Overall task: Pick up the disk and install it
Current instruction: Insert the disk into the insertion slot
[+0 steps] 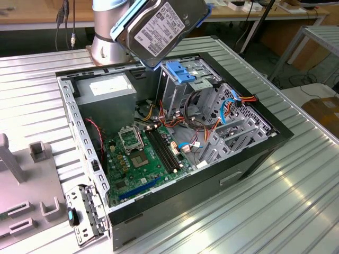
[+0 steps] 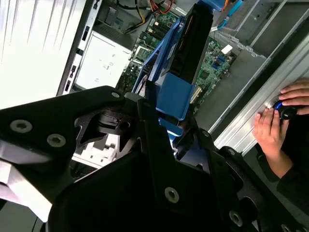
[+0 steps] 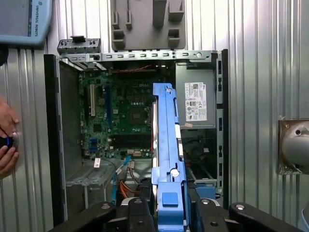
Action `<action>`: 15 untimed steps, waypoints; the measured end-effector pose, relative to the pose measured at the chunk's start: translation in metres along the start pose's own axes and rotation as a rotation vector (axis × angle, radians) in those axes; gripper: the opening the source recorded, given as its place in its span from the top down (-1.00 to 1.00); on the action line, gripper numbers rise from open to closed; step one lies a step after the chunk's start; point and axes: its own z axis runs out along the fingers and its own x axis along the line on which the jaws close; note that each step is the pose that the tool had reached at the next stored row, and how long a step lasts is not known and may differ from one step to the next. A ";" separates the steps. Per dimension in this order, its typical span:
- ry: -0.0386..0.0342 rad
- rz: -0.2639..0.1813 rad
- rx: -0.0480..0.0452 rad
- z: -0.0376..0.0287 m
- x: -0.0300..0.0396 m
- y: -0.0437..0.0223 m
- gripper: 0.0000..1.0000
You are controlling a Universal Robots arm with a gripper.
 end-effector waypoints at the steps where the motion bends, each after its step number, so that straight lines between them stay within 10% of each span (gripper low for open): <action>1: 0.0001 0.000 0.0000 0.0000 0.0022 -0.0003 0.26; 5: -0.0002 0.000 0.0109 0.0006 0.0168 -0.0023 0.26; 7: -0.0024 0.001 0.0586 0.0006 0.0196 -0.0025 0.26; 15: -0.0074 0.002 0.1788 0.0007 0.0256 -0.0027 0.26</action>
